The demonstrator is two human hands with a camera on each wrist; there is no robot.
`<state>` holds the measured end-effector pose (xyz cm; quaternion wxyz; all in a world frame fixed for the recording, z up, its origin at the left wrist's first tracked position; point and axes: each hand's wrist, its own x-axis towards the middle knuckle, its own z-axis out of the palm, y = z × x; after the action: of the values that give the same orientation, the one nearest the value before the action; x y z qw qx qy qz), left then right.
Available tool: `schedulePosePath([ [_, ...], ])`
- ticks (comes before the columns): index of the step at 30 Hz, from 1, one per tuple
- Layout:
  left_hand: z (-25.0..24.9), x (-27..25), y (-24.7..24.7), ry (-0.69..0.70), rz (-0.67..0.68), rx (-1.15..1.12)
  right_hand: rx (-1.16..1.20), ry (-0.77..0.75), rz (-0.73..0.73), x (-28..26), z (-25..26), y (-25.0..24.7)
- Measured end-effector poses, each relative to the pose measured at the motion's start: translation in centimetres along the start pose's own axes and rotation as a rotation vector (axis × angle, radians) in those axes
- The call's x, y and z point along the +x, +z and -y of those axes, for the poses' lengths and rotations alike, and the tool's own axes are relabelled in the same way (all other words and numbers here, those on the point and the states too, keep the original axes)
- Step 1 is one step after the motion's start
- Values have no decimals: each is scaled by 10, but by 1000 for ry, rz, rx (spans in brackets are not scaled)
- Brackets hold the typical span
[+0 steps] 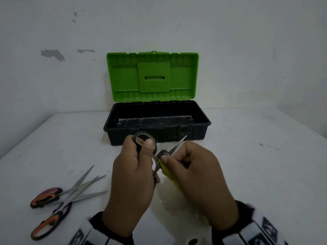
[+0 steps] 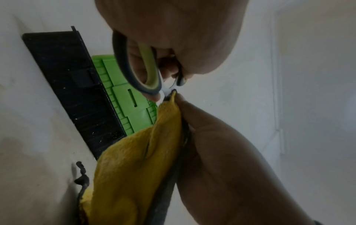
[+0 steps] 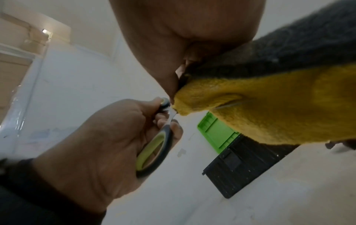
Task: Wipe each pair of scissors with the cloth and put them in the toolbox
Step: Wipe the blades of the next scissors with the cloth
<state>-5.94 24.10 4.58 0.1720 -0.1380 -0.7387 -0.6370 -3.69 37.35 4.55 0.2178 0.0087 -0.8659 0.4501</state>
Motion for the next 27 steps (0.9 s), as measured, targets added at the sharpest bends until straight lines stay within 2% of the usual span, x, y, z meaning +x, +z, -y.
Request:
schedulePosePath([
  [4,-3,-3,-1,135,14,65,81,74,-99,10,-3,-8],
  [10,3,-3,-1,247,-26,153,117,76,6,4,3,-1],
  [15,4,-2,0,266,-17,140,197,133,-109,17,-5,-10],
  [20,5,-2,-3,288,-12,165,142,107,-1,7,0,-4],
  [24,6,-3,-3,313,-1,187,203,137,-133,19,-9,-13],
  [27,8,-2,-3,314,-11,192,214,140,-97,15,-9,-10],
])
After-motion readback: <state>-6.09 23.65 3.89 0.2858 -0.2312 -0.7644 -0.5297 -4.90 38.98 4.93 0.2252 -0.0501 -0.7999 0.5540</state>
